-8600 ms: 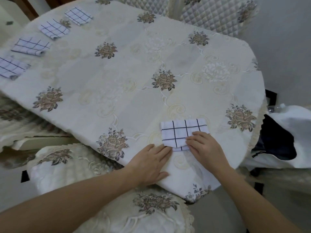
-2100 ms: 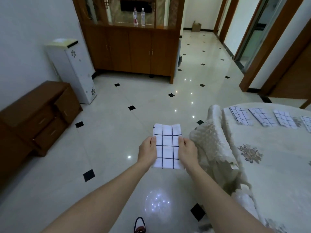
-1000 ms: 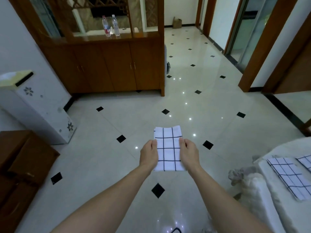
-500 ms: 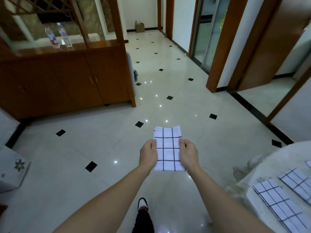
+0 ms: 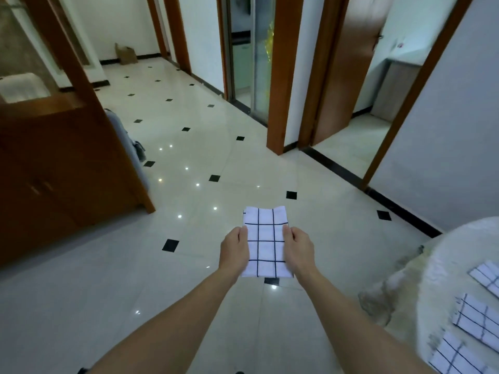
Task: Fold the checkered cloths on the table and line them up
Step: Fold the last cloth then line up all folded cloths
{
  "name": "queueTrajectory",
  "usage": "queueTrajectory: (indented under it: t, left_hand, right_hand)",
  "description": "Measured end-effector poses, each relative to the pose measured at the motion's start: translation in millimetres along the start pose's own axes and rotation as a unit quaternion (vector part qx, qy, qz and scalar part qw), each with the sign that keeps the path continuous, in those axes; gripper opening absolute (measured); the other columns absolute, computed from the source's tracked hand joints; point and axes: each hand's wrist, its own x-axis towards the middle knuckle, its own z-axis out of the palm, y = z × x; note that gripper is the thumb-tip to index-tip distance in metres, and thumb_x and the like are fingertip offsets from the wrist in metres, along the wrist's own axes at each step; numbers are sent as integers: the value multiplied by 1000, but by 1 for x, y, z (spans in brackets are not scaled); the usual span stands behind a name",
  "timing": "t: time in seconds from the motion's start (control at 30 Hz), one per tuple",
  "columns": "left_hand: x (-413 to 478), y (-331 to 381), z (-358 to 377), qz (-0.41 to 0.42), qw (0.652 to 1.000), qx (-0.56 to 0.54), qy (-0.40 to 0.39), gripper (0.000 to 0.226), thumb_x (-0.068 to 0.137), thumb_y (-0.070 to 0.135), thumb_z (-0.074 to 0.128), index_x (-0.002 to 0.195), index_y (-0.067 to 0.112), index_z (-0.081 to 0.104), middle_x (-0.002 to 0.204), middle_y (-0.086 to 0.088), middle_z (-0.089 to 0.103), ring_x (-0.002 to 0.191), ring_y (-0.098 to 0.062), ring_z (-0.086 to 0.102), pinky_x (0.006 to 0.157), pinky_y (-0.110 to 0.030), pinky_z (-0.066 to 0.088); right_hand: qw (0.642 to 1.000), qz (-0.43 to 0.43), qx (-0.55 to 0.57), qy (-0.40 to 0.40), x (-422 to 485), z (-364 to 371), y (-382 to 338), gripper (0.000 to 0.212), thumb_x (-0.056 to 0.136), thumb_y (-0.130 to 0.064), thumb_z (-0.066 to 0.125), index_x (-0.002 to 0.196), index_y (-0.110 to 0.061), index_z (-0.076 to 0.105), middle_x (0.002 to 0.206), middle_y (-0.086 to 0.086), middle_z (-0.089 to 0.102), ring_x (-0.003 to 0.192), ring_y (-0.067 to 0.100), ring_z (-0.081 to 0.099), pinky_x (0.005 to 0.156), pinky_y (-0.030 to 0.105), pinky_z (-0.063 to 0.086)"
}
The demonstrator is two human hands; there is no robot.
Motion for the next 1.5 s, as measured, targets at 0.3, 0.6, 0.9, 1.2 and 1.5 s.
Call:
queueTrajectory:
  t: [0.3, 0.6, 0.9, 1.2, 1.5]
  left_hand:
    - [100, 42, 64, 39, 994, 6, -97, 41, 106, 35, 37, 80, 5, 47, 76, -4, 49, 70, -16, 42, 64, -33, 36]
    - [195, 90, 159, 54, 987, 33, -147, 42, 105, 34, 38, 81, 1, 47, 77, -5, 51, 69, -17, 43, 63, -32, 37]
    - [305, 189, 276, 106, 977, 71, -171, 38, 106, 31, 38, 76, 11, 49, 78, -4, 55, 72, -17, 49, 63, -31, 39]
    - [363, 249, 385, 137, 963, 81, -219, 37, 107, 29, 38, 76, 12, 49, 78, -13, 58, 71, -17, 52, 61, -29, 40]
    - [417, 281, 505, 165, 933, 114, -299, 38, 106, 29, 39, 73, 13, 47, 73, -7, 52, 69, -19, 48, 62, -33, 39]
  right_hand:
    - [995, 37, -1, 95, 100, -22, -2, 42, 104, -34, 41, 67, -15, 37, 62, -3, 44, 59, 14, 40, 55, 31, 33]
    - [986, 81, 29, 145, 218, -58, 22, 42, 105, -34, 41, 66, -17, 39, 64, -2, 49, 60, 15, 44, 56, 31, 35]
    - [976, 95, 61, 185, 380, -130, 25, 39, 104, -36, 41, 73, -15, 51, 74, 4, 59, 69, 18, 56, 61, 33, 45]
    - [963, 116, 79, 231, 477, -199, 48, 39, 105, -37, 40, 79, -13, 55, 77, 4, 61, 72, 17, 59, 61, 29, 47]
    - [941, 167, 85, 281, 556, -263, 91, 39, 105, -38, 39, 86, -11, 59, 82, 4, 64, 76, 16, 62, 61, 26, 46]
